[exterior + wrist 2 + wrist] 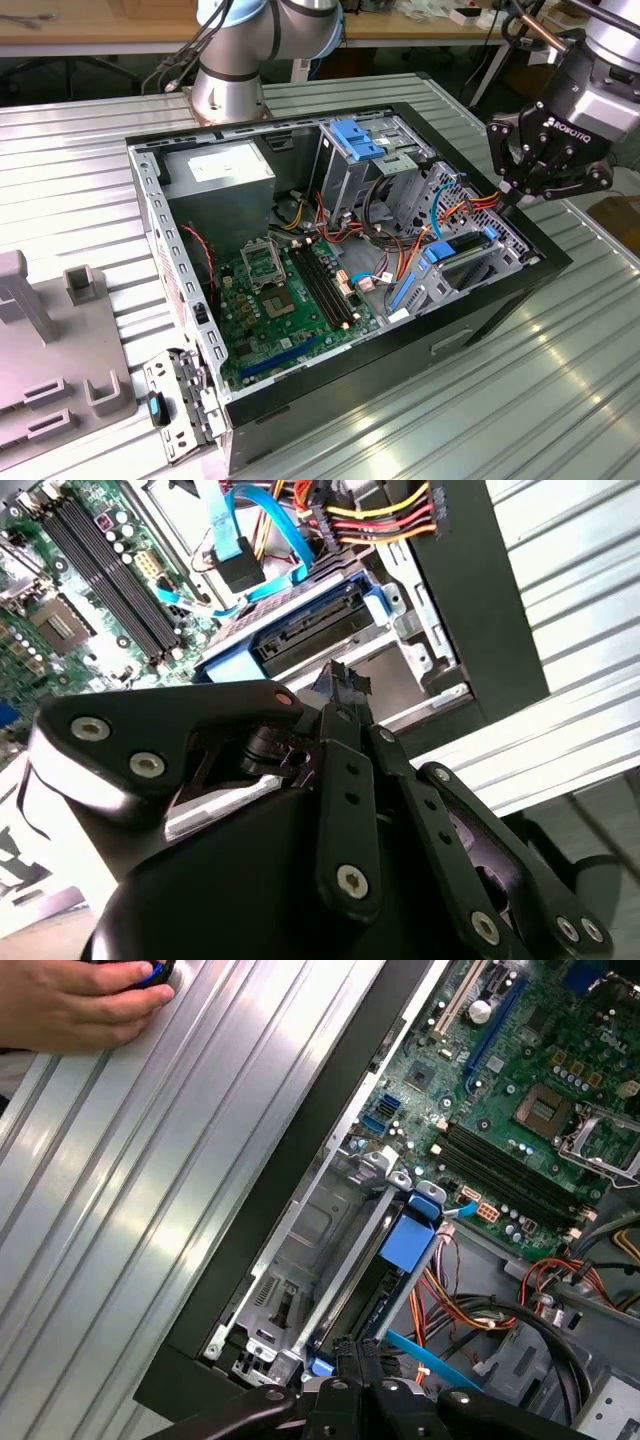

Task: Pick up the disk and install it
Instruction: 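Insert the first disk wire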

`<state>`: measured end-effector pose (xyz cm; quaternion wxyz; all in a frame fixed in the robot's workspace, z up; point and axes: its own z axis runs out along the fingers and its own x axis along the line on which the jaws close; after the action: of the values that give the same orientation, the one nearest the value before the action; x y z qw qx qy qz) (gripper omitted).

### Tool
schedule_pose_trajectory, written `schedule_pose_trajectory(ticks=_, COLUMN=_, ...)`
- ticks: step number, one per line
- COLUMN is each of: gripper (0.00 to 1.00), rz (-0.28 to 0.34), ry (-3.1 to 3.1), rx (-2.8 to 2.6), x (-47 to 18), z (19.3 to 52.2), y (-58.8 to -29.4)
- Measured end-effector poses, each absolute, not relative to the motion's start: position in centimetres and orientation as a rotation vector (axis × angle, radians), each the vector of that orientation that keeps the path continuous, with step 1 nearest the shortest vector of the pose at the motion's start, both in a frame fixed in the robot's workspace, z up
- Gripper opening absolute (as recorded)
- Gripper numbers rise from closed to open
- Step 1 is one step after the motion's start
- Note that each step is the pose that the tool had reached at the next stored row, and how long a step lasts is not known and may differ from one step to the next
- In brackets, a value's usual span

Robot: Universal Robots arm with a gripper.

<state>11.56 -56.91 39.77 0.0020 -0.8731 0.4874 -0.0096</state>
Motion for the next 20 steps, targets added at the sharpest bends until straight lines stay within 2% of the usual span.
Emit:
schedule_pose_trajectory(ticks=9, gripper=0.11, rz=-0.030, ry=1.420, rx=-2.797, x=12.9, z=39.8, y=-56.9)
schedule_pose_trajectory(ticks=10, gripper=0.18, rz=-0.030, ry=1.401, rx=-2.806, x=13.1, z=39.8, y=-56.9)
schedule_pose_trajectory(ticks=12, gripper=0.19, rz=-0.030, ry=1.365, rx=-2.823, x=13.4, z=39.7, y=-56.9)
schedule_pose_trajectory(ticks=13, gripper=0.25, rz=-0.030, ry=1.354, rx=-2.829, x=13.5, z=39.7, y=-56.8)
schedule_pose_trajectory(ticks=16, gripper=0.27, rz=-0.029, ry=1.308, rx=-2.850, x=14.2, z=39.7, y=-56.8)
schedule_pose_trajectory(ticks=17, gripper=0.33, rz=-0.029, ry=1.296, rx=-2.855, x=14.6, z=39.7, y=-56.7)
schedule_pose_trajectory(ticks=20, gripper=0.33, rz=-0.029, ry=1.280, rx=-2.862, x=15.0, z=39.6, y=-56.3)
